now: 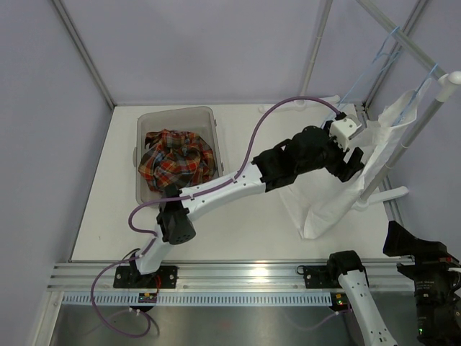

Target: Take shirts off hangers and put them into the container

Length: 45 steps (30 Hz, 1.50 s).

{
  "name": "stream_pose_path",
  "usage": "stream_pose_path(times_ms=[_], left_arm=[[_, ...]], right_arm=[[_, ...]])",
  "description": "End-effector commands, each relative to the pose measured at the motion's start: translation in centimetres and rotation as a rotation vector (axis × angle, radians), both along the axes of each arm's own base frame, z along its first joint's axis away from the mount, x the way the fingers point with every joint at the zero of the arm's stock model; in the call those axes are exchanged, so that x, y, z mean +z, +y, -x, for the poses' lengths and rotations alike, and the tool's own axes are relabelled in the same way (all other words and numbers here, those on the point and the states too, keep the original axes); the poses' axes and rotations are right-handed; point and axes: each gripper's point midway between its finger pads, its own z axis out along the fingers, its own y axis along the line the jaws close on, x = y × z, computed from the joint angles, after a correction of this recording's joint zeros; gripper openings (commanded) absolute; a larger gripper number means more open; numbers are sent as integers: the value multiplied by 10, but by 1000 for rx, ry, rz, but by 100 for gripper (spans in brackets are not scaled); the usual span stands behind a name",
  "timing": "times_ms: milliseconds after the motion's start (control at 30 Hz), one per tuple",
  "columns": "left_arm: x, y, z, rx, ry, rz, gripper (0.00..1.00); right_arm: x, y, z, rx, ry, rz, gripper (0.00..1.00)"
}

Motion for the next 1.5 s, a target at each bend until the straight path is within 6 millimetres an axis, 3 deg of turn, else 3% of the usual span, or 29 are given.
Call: stream_pose_path(times_ms=[0, 167, 533, 800, 967, 1100, 1467], left_arm=[[60, 14, -6, 78, -78, 122, 78], [95, 21, 9, 78, -143, 178, 78], [98, 15, 32, 118, -245, 133, 78], [130, 39, 37, 245, -356, 141, 79], [136, 46, 38, 274, -380, 137, 80], [132, 37, 45, 226, -366, 144, 80], [96, 8, 36, 195, -337, 98, 84]], right_arm=[[-1, 2, 0, 18, -5, 1, 99], [-1, 4, -3, 28, -4, 3, 99], [-2, 4, -3, 31, -7, 9, 99], [3, 5, -2, 39, -17, 15, 99], [5, 4, 0, 37, -22, 20, 99], [5, 5, -1, 42, -20, 21, 99], [12, 2, 6, 31, -42, 26, 99]])
